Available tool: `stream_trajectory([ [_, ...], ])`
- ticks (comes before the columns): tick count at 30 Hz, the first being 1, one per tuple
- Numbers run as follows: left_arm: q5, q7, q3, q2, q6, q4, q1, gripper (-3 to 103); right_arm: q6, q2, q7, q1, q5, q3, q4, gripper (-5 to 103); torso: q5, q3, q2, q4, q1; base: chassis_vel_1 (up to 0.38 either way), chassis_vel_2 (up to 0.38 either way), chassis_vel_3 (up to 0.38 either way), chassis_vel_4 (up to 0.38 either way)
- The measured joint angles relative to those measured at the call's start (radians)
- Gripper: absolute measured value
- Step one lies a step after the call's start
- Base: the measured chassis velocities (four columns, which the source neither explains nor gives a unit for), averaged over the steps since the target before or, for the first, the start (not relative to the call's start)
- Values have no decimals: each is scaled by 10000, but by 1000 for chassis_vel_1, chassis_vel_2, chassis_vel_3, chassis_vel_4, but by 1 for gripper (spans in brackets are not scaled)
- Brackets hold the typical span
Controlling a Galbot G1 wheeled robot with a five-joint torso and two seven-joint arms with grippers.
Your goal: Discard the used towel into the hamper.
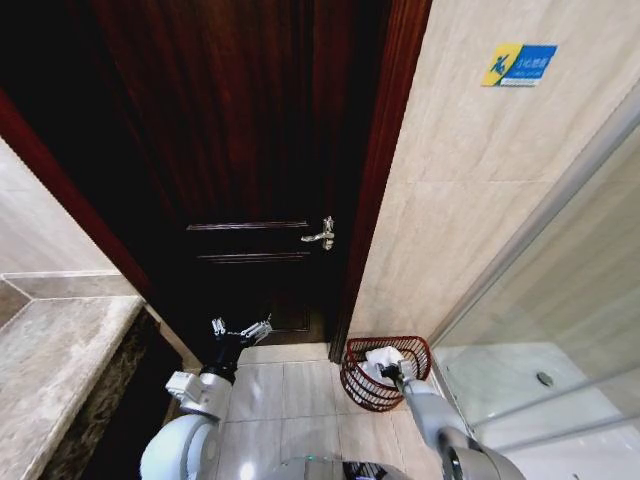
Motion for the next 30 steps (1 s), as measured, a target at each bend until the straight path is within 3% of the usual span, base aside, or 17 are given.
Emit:
stream_trajectory([
  [2,0,0,0,0,0,1,0,100,0,-2,-8,-48,244,-22,37,37,3,0,0,0,0,0,0,0,0],
  [6,0,0,0,-1,0,0,0,100,-171,-87,-813,-521,2295,-434,1058,53,3,0,0,5,0,0,0,0,0],
  [7,0,0,0,-1,0,0,0,100,-171,-87,-813,-521,2295,-434,1058,53,3,0,0,5,0,0,0,0,0],
  [9,0,0,0,1,0,1,0,100,-113,-205,-1273,-824,2607,-571,1465,64,2,0,0,3,0,0,0,0,0],
  [11,0,0,0,0,0,0,0,100,550,-341,-1456,-1185,2666,-612,1688,75,1,-1,0,3,0,0,0,0,0],
  [12,0,0,0,0,0,0,0,100,550,-341,-1456,-1185,2666,-612,1688,75,1,-1,0,3,0,0,0,0,0],
  [14,0,0,0,0,0,0,0,100,1619,-501,-1419,-1782,2524,-647,2072,80,8,0,0,2,1,0,0,0,0],
  [15,0,0,0,0,0,0,0,100,1619,-501,-1419,-1782,2524,-647,2072,80,8,0,0,2,1,0,0,0,0],
  [17,0,0,0,1,0,0,0,100,1939,-773,-1518,-2851,3118,-852,3610,95,1,0,0,-5,-1,0,0,0,0],
  [22,0,0,0,1,0,1,0,100,2091,-1032,-1331,-4270,3823,-952,5853,100,3,-2,2,2,-2,0,0,0,0],
  [26,0,0,0,1,0,1,0,100,2141,-1028,-563,-5995,4539,-825,8416,100,5,-2,2,-1,-2,0,0,0,0],
  [30,0,0,0,1,0,0,0,100,2301,-979,-103,-6855,4745,-598,9739,100,0,-3,2,3,-3,0,0,0,0],
])
